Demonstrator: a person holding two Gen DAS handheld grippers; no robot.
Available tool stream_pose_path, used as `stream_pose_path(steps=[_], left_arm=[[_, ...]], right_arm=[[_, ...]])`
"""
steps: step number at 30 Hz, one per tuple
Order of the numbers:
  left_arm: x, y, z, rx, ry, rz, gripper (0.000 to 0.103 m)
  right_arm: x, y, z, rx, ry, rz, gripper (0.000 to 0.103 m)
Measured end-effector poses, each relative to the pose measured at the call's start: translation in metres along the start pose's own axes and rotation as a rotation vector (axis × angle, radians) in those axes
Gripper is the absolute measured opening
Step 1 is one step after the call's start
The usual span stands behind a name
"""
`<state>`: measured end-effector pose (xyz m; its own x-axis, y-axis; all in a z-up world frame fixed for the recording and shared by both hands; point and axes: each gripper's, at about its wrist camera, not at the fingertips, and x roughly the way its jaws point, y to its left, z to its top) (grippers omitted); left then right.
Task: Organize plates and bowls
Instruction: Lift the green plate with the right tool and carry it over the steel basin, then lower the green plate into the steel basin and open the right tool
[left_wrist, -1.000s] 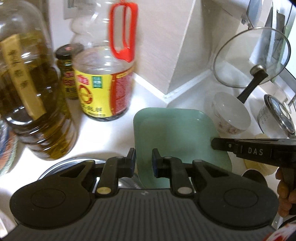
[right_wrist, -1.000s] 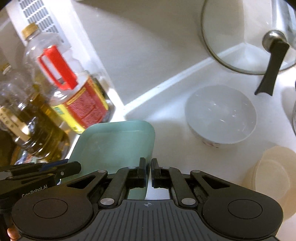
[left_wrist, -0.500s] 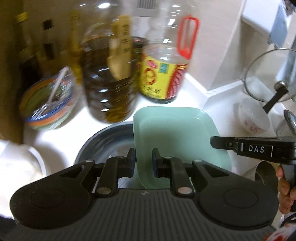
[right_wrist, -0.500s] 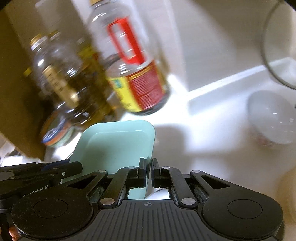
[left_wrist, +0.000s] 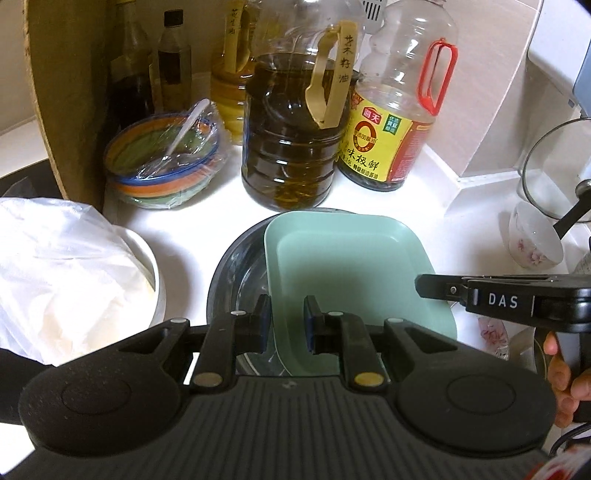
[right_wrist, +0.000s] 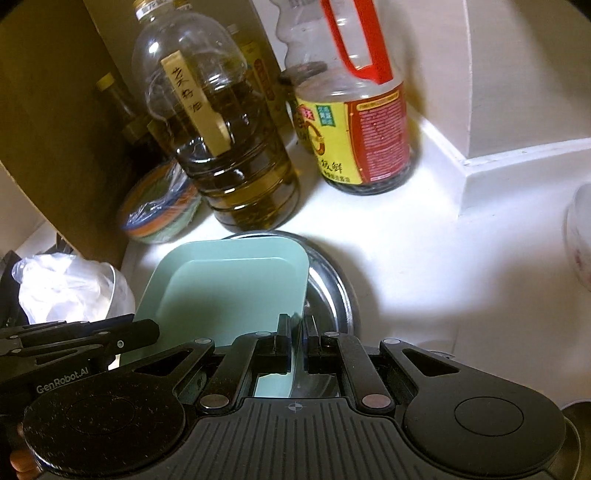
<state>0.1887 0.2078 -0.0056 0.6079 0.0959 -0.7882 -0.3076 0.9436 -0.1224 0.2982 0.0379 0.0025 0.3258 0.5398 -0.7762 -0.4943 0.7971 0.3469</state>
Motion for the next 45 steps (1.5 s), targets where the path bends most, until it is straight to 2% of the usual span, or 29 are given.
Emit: stream_pose_path(steps=[23, 34, 36, 38, 41, 45], left_arm=[[0.031, 0.001, -0.002, -0.007, 0.070, -0.001, 0.017], [0.041, 0.001, -0.004, -0.004, 0.096, 0.013, 0.026], [0.040, 0.001, -0.004, 0.001, 0.090, 0.016, 0.029], [0.038, 0.000, -0.003, 0.006, 0.080, 0.018, 0.033], [0.033, -0.001, -0.001, 0.017, 0.069, 0.018, 0.034], [0.028, -0.003, 0.001, 0.032, 0.063, 0.007, 0.034]], right_arm=[[0.027, -0.007, -0.005, -0.007, 0.056, -0.023, 0.006], [0.035, -0.006, -0.009, -0.039, 0.056, 0.005, 0.009], [0.034, -0.006, -0.008, -0.038, 0.046, 0.015, 0.014], [0.031, -0.007, -0.008, -0.037, 0.031, 0.017, 0.032], [0.023, -0.007, -0.009, -0.031, -0.006, 0.018, 0.052], [0.014, -0.006, -0.009, -0.016, -0.025, 0.027, 0.055]])
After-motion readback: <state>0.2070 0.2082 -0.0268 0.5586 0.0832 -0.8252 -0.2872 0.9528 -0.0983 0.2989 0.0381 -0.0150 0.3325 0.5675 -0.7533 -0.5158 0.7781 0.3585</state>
